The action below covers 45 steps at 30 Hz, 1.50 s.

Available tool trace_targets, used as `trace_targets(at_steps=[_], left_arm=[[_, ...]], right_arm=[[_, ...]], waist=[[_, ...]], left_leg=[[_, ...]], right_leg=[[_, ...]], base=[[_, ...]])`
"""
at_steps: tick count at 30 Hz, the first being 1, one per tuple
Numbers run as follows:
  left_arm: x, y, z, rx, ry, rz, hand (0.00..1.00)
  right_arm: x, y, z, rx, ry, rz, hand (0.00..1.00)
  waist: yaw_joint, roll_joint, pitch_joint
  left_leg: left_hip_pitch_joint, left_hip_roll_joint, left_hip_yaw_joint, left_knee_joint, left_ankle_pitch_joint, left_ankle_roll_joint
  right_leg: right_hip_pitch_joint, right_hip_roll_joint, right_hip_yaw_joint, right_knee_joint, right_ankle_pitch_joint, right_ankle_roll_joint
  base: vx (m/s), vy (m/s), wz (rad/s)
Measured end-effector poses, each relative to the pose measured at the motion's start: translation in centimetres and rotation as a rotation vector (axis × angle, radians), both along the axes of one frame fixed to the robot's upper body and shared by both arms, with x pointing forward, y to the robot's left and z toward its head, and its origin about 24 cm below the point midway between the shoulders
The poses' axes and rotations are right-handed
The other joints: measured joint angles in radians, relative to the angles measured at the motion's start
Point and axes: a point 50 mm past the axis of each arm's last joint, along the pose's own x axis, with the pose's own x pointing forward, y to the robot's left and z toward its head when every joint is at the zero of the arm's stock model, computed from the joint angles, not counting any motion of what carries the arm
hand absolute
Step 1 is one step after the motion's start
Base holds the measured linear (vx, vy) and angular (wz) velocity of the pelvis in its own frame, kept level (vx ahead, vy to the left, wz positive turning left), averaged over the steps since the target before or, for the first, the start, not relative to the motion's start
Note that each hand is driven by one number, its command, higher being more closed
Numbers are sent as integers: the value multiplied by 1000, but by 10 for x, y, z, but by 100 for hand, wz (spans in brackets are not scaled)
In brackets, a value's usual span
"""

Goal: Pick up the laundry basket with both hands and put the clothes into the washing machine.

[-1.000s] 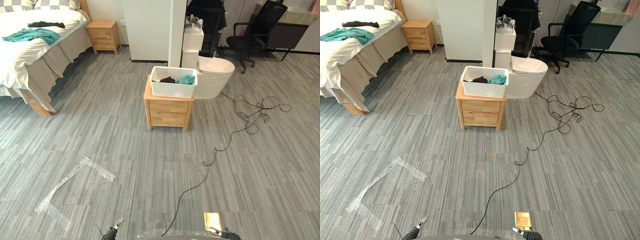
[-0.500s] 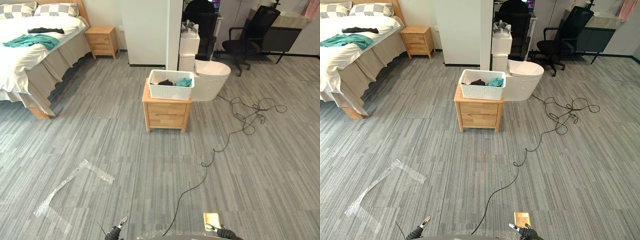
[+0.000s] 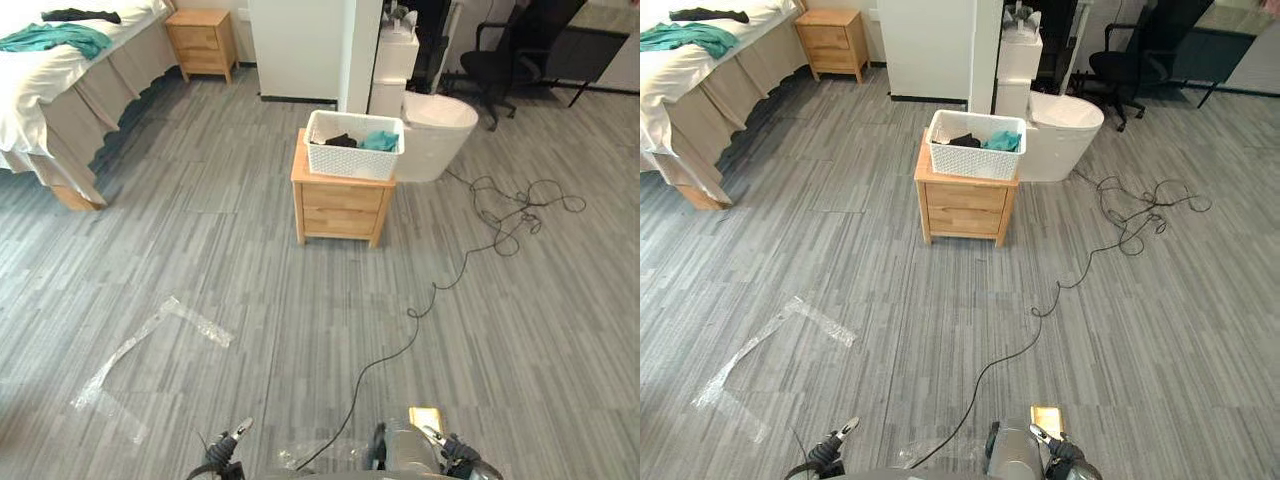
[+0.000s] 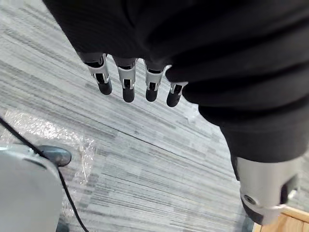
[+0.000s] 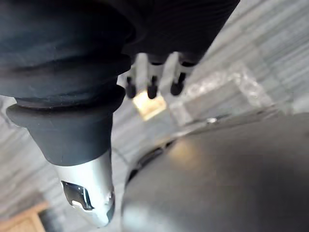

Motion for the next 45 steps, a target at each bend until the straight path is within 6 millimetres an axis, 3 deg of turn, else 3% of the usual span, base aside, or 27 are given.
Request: trace_targets(at_steps=[1, 3, 4, 5, 6, 7, 9, 10, 11, 12, 14, 16, 19, 22, 24, 25, 26, 28, 30, 32, 33, 35, 37, 39, 40, 42, 45], left_arm=[[2, 0, 0, -2, -5, -4, 0], [10, 0, 2, -5, -23, -21, 0], [12, -1, 3, -9, -29, -24, 0], [12, -3, 2, -18, -30, -30, 0], [5, -4, 0, -25, -19, -8, 0], [2, -3, 0, -23, -14, -1, 0], [0, -1, 0, -22, -8, 10, 0], [-1, -2, -1, -33, -11, 44, 0], [-4, -1, -1, -47, -16, 107, 0], [-7, -1, -1, -54, -15, 134, 0], [-7, -1, -2, -77, -23, 191, 0], [-1, 3, 1, -75, -62, 217, 0], [7, 2, 4, -70, -102, 229, 0], [0, 2, 2, -68, -84, 281, 0], [-10, -1, -1, -66, -51, 302, 0], [-12, -1, -1, -66, -45, 303, 0], [-16, 2, -2, -58, -31, 310, 0], [-25, 8, -3, -45, -13, 344, 0], [-29, 12, -3, -33, 0, 339, 0], [-24, 14, -1, -22, 0, 288, 0], [-22, 12, -2, -23, 1, 269, 0], [-11, 19, 2, 10, -11, 186, 0], [-3, 17, 4, 23, -22, 125, 0], [8, 22, 7, 39, -52, 104, 0], [14, 22, 9, 42, -66, 97, 0], [18, 25, 11, 61, -80, 66, 0], [20, 6, 8, 15, -101, 79, 0]], right_arm=[[0, 0, 0, 3, -1, -3, 0], [-11, 0, -3, 28, 24, -49, 0], [-15, 0, -4, 35, 34, -70, 0], [-24, -1, -6, 48, 62, -106, 0], [-30, -1, -7, 62, 76, -142, 0], [-33, 0, -7, 67, 78, -159, 0], [-34, 3, -8, 92, 63, -243, 0], [-31, -1, -7, 90, 44, -275, 0], [-23, -4, -5, 82, 26, -273, 0], [-19, -5, -4, 78, 14, -264, 0], [-1, -4, 0, 69, -35, -223, 0], [19, -6, 5, 53, -81, -191, 0], [54, -5, 17, 12, -159, -125, 0], [75, -2, 27, -22, -222, -38, 0], [75, -4, 28, -63, -223, 11, 0], [73, -4, 27, -70, -216, 22, 0], [68, -3, 25, -67, -204, 22, 0], [58, 2, 20, -53, -175, 32, 0], [48, 7, 15, -36, -151, 25, 0], [23, 7, 7, -18, -86, 2, 0], [19, 7, 5, -11, -76, 3, 0], [14, 11, 3, 3, -57, 3, 0], [14, 12, 3, 2, -58, 17, 0], [20, 15, 5, 4, -78, 32, 0], [21, 16, 5, 1, -83, 45, 0], [23, 22, 6, -10, -90, 113, 0], [37, 12, 15, -60, -157, 136, 0]], waist=[[-7, 0, 0], [-17, -4, 1], [-19, -7, 1], [-28, -7, 1], [-51, 10, -4], [-56, 11, -13], [-48, 18, -30], [-42, 40, -35], [-35, 57, -27], [-26, 62, -24], [10, 43, -4], [19, 22, 13], [46, 20, 23], [48, 28, 33], [46, 46, 22], [47, 50, 19], [48, 29, 12], [53, -9, -13], [70, -34, -26], [49, -41, -26], [44, -39, -25], [42, -30, -17], [40, -11, -12], [37, -17, -14], [36, -25, -17], [12, -61, -36], [15, -21, -59]], left_leg=[[5, 7, -1, -8, -5, -8], [39, 22, -2, -46, -21, -37], [50, 22, -6, -51, -28, -49], [74, 34, -20, -51, -57, -96], [105, 75, -35, -43, -92, -151], [101, 93, -41, -10, -104, -169], [24, 157, -53, 210, -110, -180], [-80, 202, -53, 451, -80, -189], [-191, 257, -60, 730, 42, -163], [-241, 279, -68, 860, 73, -168], [-347, 283, -78, 1150, 74, -184], [-419, 263, -58, 1204, 64, -168], [-552, 257, -10, 1020, 31, -161], [-577, 270, 12, 565, 36, -154], [-526, 263, -15, 152, 87, -191], [-528, 260, -14, 143, 119, -191], [-528, 232, -7, 169, 198, -168], [-534, 170, 10, 220, 243, -122], [-510, 125, 40, 260, 208, -66], [-416, 64, 30, 261, 146, -25], [-392, 57, 28, 255, 136, -16], [-262, 42, 28, 171, 128, -14], [-182, 51, 38, 103, 129, -18], [-152, 57, 36, 75, 123, -29], [-153, 61, 30, 72, 116, -40], [-164, 55, -6, 73, 98, -70], [-166, 117, -40, 34, 111, -116]], right_leg=[[-10, 9, -16, -79, 9, 5], [-20, 56, -48, -450, 155, 22], [-17, 59, -44, -502, 181, 24], [-23, 69, -25, -513, 207, 1], [-26, 87, -7, -461, 226, -61], [-27, 98, -8, -424, 245, -97], [-19, 139, -19, -374, 212, -141], [7, 175, -40, -372, 166, -155], [63, 215, -39, -378, 129, -184], [96, 234, -34, -385, 116, -198], [247, 266, 20, -445, 101, -212], [373, 259, 63, -514, 101, -212], [494, 242, 132, -604, 73, -166], [577, 217, 166, -638, 34, -112], [627, 186, 180, -649, -31, -54], [639, 176, 180, -646, -49, -43], [650, 134, 178, -629, -81, -18], [634, 60, 186, -542, -106, 9], [557, 2, 209, -336, -83, 17], [451, -53, 231, 7, 92, 58], [421, -59, 244, 94, 116, 70], [291, -86, 216, 278, 67, 58], [248, -103, 128, 173, -8, 43], [232, -79, 94, -87, -24, 61], [233, -59, 96, -238, -11, 71], [233, -42, 102, -413, 173, 55], [261, 22, 40, -492, 175, 36]], base=[[355, 20, -3], [450, -47, 8], [514, -122, 31], [535, -180, 56], [570, -209, 62], [788, -336, 50], [765, -379, 12], [686, -354, -13], [691, -325, -21], [687, -271, -52], [570, -191, -61], [593, -147, -44], [462, -4, -70], [402, 170, -48], [483, 334, -25], [503, 427, -6], [489, 383, -5], [543, 365, -16], [529, 336, -4], [545, 350, 48], [456, 285, 35], [394, 217, 3], [304, 117, -16], [220, 4, 0], [149, -104, 22], [175, -192, 51], [201, -236, 31]])
